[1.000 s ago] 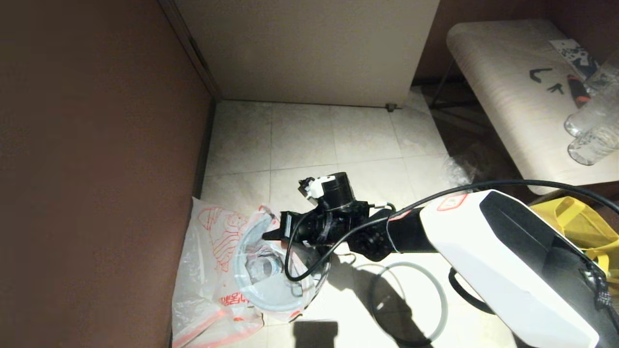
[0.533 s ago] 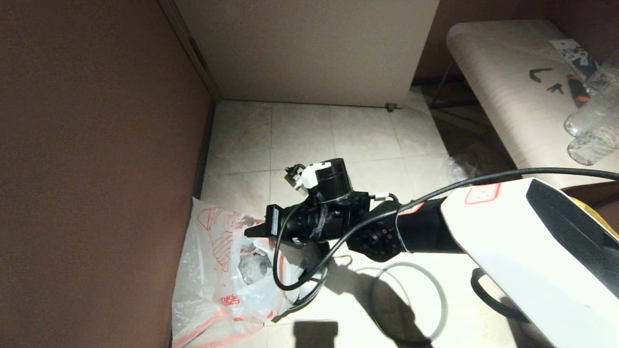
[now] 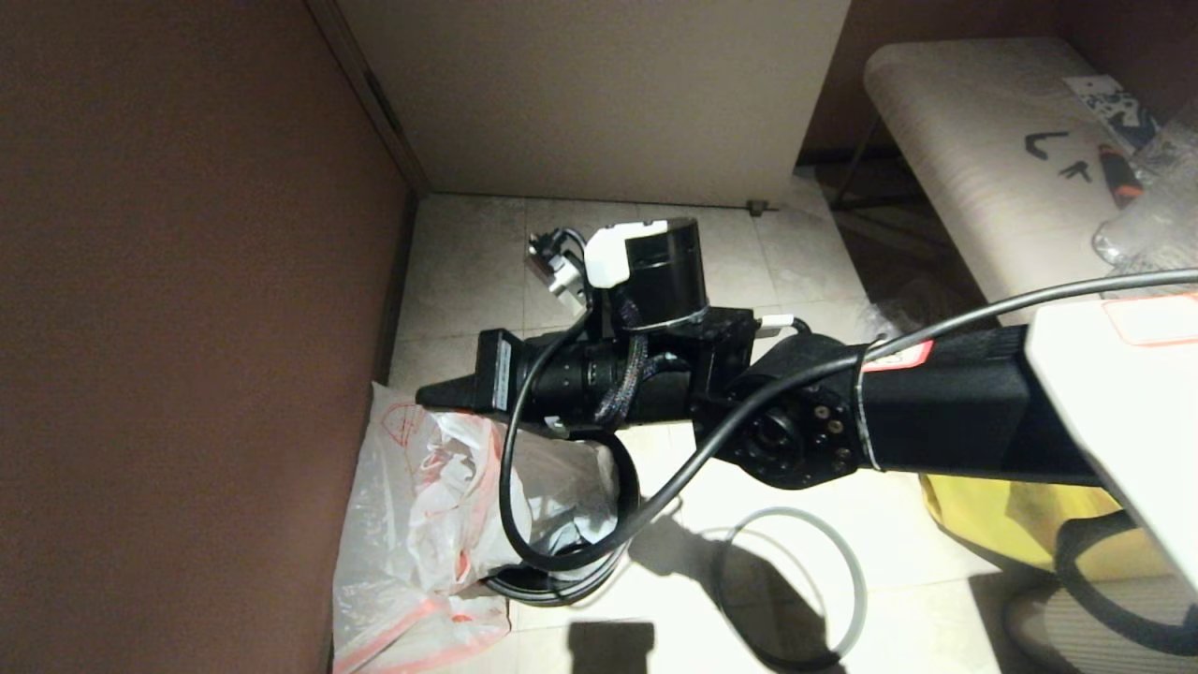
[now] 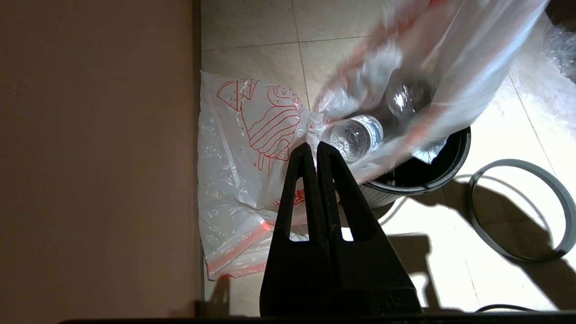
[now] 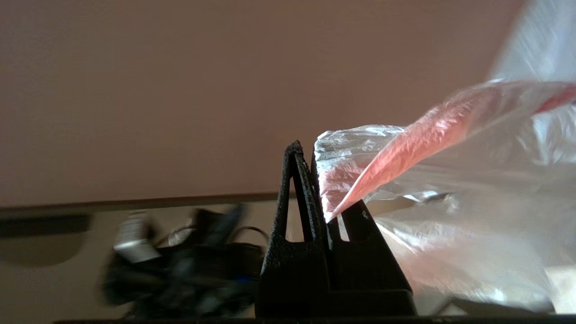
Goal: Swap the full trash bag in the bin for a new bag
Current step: Place the trash bag on the floor
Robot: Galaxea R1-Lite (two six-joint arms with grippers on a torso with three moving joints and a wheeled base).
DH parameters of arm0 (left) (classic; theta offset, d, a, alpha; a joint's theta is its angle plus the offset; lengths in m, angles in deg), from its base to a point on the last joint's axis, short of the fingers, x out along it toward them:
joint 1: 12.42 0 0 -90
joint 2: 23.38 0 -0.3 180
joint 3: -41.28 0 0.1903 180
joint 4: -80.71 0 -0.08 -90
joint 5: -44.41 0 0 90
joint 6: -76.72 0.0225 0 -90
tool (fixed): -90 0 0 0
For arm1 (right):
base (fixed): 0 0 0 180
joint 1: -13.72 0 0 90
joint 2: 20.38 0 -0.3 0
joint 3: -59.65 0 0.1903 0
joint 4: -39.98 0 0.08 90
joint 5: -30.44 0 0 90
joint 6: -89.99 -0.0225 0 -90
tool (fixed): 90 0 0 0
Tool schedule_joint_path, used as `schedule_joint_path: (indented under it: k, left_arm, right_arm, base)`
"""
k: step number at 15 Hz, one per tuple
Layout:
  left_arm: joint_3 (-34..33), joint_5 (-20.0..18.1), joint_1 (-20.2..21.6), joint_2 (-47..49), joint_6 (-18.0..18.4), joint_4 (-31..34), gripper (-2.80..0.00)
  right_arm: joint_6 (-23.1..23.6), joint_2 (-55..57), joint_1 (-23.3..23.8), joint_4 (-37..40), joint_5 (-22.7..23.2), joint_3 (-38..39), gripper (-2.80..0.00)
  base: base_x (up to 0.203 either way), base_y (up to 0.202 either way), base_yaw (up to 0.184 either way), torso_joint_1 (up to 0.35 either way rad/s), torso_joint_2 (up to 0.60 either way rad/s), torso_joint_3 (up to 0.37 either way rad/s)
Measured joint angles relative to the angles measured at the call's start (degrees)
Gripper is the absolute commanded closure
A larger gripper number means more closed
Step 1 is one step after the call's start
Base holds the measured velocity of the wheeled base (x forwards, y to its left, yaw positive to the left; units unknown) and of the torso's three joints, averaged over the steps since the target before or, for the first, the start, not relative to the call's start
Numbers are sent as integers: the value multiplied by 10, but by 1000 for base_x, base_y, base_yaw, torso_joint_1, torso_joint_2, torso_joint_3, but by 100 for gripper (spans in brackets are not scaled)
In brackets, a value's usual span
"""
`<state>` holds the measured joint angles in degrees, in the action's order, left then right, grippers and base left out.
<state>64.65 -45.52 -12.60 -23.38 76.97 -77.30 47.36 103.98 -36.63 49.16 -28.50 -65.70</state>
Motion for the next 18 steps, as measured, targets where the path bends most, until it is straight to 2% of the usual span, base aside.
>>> schedule_joint_path:
  k: [7,11,15,18]
  left_arm:
    - [0,0,0,0,0,0,0]
    - [0,0,0,0,0,0,0]
    - [0,0,0,0,0,0,0]
    - [0,0,0,0,0,0,0]
  right_arm:
    - [12,-104,37,5,-1,-74,0]
    - [28,-157,103,0,-7,-109,0]
    - [89,-182,203,-24,-48,-112,0]
    - [164,-151,257,-55,-119,-106,0]
  base:
    - [0,0,0,0,0,0]
    - [0,0,0,0,0,0]
    - [0,0,0,0,0,0]
    - [0,0,0,0,0,0]
